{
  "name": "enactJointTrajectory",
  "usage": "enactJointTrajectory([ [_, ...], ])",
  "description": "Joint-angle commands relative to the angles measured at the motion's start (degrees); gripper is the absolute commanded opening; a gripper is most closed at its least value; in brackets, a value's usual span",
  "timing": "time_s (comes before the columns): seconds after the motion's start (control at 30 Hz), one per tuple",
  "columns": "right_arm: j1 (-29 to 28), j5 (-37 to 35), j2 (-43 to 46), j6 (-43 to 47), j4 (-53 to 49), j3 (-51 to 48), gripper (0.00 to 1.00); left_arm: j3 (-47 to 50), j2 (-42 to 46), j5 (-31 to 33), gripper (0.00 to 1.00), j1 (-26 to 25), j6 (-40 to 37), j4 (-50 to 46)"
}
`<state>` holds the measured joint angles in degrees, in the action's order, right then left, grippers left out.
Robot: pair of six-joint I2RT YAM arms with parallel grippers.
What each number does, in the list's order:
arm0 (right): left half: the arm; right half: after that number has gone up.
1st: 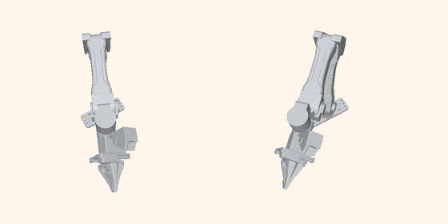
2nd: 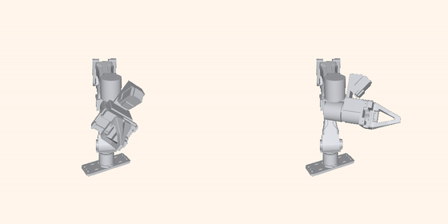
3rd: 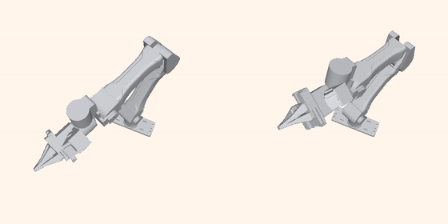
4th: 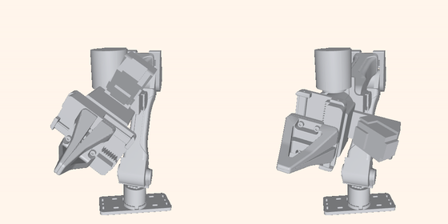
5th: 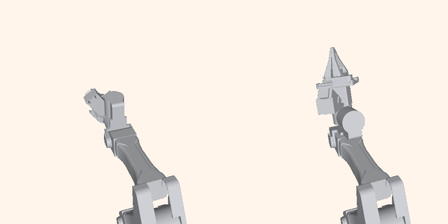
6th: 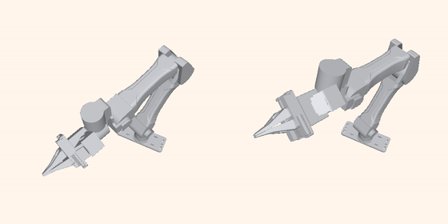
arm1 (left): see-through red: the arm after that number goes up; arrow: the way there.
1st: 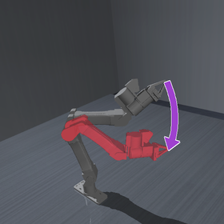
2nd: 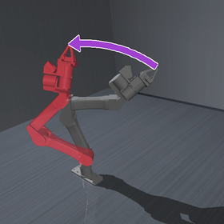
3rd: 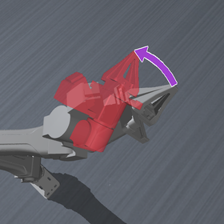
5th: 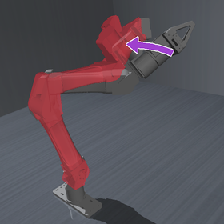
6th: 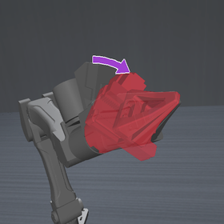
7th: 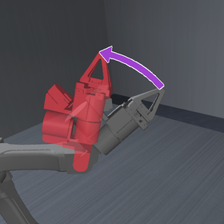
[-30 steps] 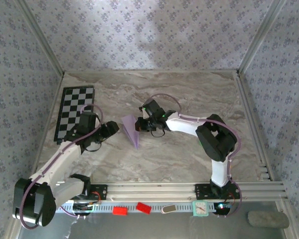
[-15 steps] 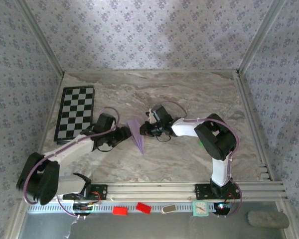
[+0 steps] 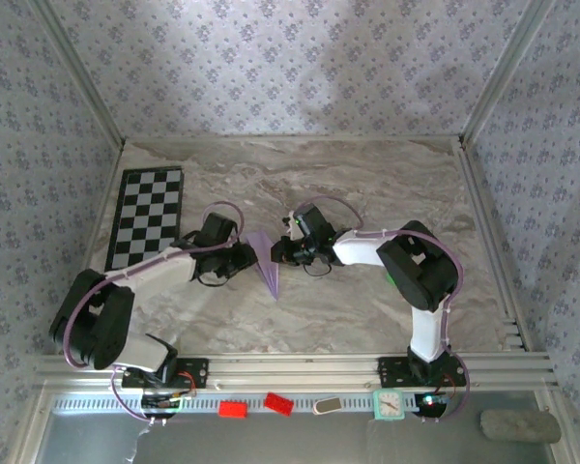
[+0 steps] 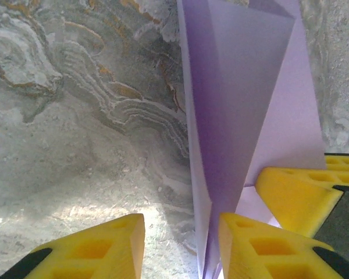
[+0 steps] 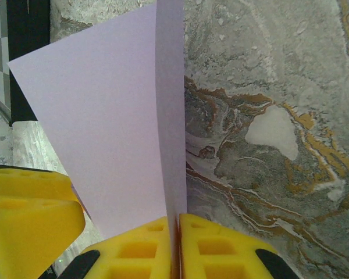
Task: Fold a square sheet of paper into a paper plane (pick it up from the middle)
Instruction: Move a paper plane to the center of the table.
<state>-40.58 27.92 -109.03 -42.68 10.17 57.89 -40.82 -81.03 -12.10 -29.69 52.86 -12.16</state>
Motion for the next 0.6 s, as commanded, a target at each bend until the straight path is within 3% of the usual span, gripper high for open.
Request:
enactJointTrajectory([
  [0.0,0.32,1.06,-0.39,-0.42,0.69,-0.53,0.12,-2.42,-0.34,1.82,0.37,-0.28,-2.1,-1.43],
  [0.57,0.54,1.44,-0.48,-0.87,0.57,-0.4,0.12,-4.79,-5.25,1.5,0.18,-0.09,-3.33,-0.88],
])
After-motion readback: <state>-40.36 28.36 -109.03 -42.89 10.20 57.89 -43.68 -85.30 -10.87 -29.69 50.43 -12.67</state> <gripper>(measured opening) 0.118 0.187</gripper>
